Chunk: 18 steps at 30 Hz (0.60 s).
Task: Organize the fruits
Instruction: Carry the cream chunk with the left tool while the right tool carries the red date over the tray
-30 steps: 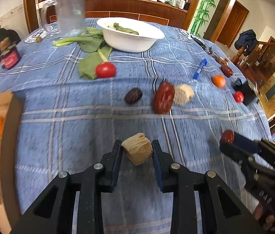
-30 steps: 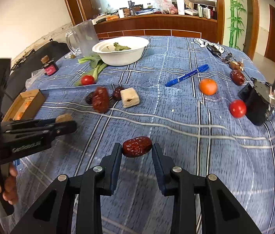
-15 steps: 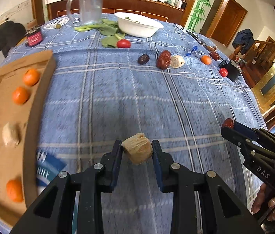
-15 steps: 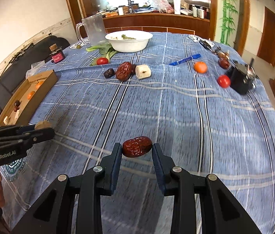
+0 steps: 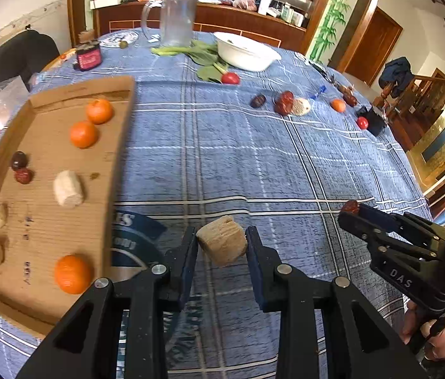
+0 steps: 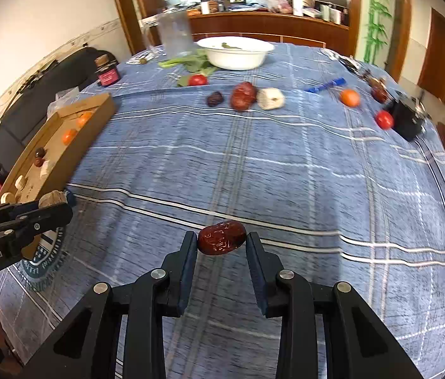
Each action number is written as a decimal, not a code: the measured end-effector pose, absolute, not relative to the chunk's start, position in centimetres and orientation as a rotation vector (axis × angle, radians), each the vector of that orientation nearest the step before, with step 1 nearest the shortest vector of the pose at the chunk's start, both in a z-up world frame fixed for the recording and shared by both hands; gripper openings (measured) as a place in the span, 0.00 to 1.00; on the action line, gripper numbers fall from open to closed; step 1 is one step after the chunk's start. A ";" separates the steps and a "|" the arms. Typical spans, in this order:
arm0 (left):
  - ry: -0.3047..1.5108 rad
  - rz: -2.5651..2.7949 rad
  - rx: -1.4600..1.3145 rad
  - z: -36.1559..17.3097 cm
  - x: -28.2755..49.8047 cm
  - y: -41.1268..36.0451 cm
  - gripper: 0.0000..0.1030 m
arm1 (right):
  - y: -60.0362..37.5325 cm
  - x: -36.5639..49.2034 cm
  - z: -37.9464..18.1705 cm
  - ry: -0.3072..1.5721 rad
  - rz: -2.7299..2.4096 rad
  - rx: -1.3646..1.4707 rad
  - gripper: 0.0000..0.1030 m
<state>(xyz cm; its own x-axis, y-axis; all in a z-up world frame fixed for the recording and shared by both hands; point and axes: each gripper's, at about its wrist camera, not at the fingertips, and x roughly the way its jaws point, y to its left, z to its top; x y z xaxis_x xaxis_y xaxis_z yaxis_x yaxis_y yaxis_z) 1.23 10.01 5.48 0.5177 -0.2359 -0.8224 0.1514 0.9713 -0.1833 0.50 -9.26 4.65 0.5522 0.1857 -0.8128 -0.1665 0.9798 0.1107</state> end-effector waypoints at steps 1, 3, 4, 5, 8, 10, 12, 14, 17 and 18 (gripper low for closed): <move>0.996 -0.229 -0.098 5.6 1.2 10.5 0.28 | -8.7 0.7 4.8 0.962 0.215 0.014 0.33; 0.989 -0.219 -0.110 6.0 1.2 11.5 0.29 | -7.7 0.9 5.0 0.957 0.229 0.002 0.33; 0.984 -0.214 -0.117 6.2 1.2 12.0 0.29 | -6.8 1.1 5.2 0.952 0.239 -0.006 0.33; 0.979 -0.207 -0.123 6.3 1.1 12.5 0.29 | -6.3 1.2 5.3 0.950 0.246 -0.011 0.33; 0.966 -0.179 -0.142 6.7 1.0 14.3 0.29 | -4.4 1.8 5.7 0.941 0.275 -0.025 0.33; 0.958 -0.153 -0.156 6.9 0.9 15.8 0.29 | -3.2 2.2 5.9 0.935 0.296 -0.040 0.34; 0.949 -0.122 -0.170 7.1 0.9 17.4 0.29 | -1.8 2.5 6.1 0.929 0.319 -0.057 0.34; 0.944 -0.092 -0.179 7.1 0.8 18.8 0.29 | -0.5 3.0 6.3 0.928 0.346 -0.065 0.34; 0.936 -0.041 -0.193 7.1 0.5 21.0 0.29 | 1.4 3.7 6.6 0.923 0.379 -0.079 0.34; 0.935 -0.024 -0.196 7.1 0.4 21.8 0.29 | 1.9 3.8 6.7 0.919 0.388 -0.087 0.34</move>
<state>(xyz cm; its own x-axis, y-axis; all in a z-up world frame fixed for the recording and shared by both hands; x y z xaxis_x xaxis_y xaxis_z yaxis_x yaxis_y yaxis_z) 0.41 21.78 7.10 0.5947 -0.1058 -0.7969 -0.0643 0.9819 -0.1784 3.85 1.95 6.73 0.5427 0.2897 -0.7883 -0.3629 0.9274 0.0909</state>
